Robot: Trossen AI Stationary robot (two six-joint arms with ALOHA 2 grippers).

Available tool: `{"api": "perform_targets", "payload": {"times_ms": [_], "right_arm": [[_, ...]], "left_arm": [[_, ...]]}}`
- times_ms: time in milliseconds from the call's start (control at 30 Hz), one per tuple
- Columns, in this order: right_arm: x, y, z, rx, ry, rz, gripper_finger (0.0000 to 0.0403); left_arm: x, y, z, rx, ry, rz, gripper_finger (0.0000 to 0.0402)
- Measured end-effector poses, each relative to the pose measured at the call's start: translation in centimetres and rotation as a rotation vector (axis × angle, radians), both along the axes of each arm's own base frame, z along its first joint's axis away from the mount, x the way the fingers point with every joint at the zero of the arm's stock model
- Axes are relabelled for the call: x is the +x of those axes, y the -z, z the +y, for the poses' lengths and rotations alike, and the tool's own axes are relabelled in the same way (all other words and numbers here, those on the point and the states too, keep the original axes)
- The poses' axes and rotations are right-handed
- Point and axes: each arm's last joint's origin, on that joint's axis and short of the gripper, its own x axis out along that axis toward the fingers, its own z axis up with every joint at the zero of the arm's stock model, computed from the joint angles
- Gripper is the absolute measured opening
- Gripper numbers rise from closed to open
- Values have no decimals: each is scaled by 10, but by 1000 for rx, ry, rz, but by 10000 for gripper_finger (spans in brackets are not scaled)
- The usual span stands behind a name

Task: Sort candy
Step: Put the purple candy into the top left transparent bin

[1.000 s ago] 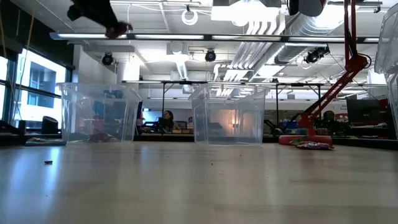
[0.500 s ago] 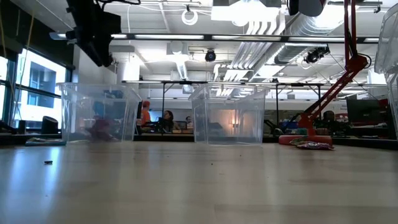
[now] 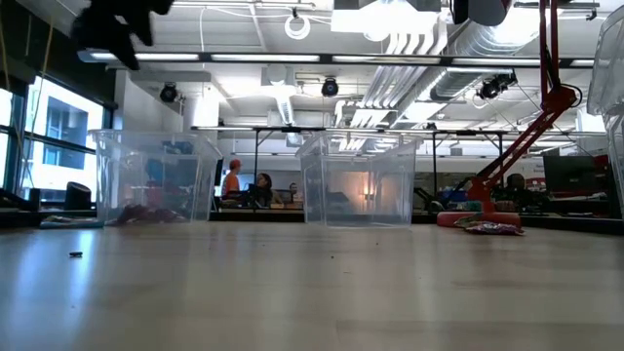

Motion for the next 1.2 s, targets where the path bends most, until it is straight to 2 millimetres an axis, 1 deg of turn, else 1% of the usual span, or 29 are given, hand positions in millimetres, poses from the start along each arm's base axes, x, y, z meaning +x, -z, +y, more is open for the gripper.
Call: {"api": "perform_targets", "payload": {"times_ms": [100, 200, 333, 433, 567, 700, 867, 1000, 1100, 1200], "right_arm": [[0, 0, 0, -1, 0, 2, 0], [0, 0, 0, -1, 0, 4, 0], [0, 1, 0, 0, 0, 10, 0], [0, 1, 0, 0, 0, 15, 0], [0, 2, 0, 0, 0, 18, 0], [0, 2, 0, 0, 1, 19, 0], [0, 2, 0, 0, 0, 19, 0], [0, 2, 0, 0, 0, 20, 0], [0, 2, 0, 1, 1, 23, 0], [0, 2, 0, 1, 1, 24, 0]], "left_arm": [[-1, 20, -35, -49, 24, 120, 211], [-2, 48, -71, -105, 82, 288, 211], [-5, 78, -112, -111, 161, 479, 211], [-7, 96, -137, -90, 173, 521, 211], [-6, 114, -164, -161, 225, 549, 211], [-9, 125, -178, -183, 196, 573, 211], [-10, 140, -186, -151, 162, 623, 211], [-6, 159, -194, -193, 196, 644, 211], [-7, 179, -194, -211, 185, 668, 211], [-13, 192, -189, -203, 141, 753, 211]]}}
